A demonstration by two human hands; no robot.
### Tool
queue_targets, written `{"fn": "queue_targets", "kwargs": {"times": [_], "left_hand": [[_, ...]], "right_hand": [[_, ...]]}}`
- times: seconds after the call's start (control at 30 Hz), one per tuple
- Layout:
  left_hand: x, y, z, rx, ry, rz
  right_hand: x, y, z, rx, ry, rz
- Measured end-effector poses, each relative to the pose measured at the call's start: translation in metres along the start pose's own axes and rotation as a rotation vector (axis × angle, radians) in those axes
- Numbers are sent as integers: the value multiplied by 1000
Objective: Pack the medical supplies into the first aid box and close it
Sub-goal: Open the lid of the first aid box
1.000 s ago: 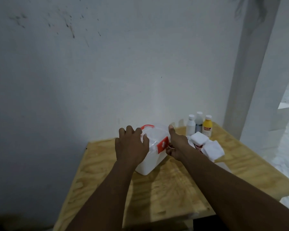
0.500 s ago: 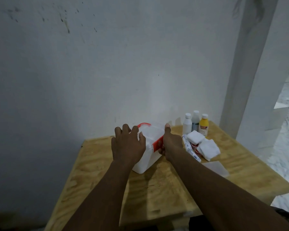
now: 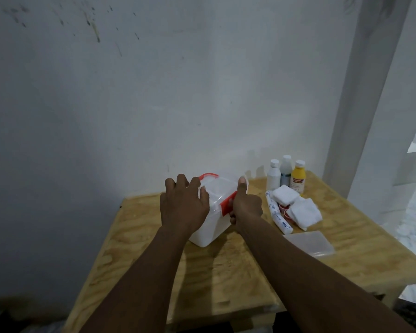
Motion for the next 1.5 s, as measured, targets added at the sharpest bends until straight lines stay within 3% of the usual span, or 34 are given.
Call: {"fn": "queue_targets", "kwargs": {"times": [0.27,0.67,0.87,1.03,1.2,1.33,1.43,1.5], "left_hand": [[2,-1,0,15,15,-24],[-1,-1,-1,21,16,-23],[-2,-6,1,88,20,-6],[-2,-14,11,74,-58,178],[-7,-10,26,329,-101,237],[-22,10,30,626,26,251],[-43,21,32,714,117,282],[-57,26,35,765,191,346]], "right_hand": [[14,4,2,-118,-45,-99],[7,3,6,-105,36,-16],[6,5,25,-117,190,-98],[8,17,30,-44,244,-3],[7,41,69,-63,504,184],[-5,55,85,113,787,96],[-18,54,84,227,804,143],[-24,49,87,159,762,241]]}}
Point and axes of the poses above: each hand's wrist, its own x-axis away from the middle knuckle, its own y-axis out of the back of the hand, z = x × y, the point moved 5 cm from there along -x, towards the middle knuckle, and after that the axes turned 14 degrees about y, right-handed, at the moved point
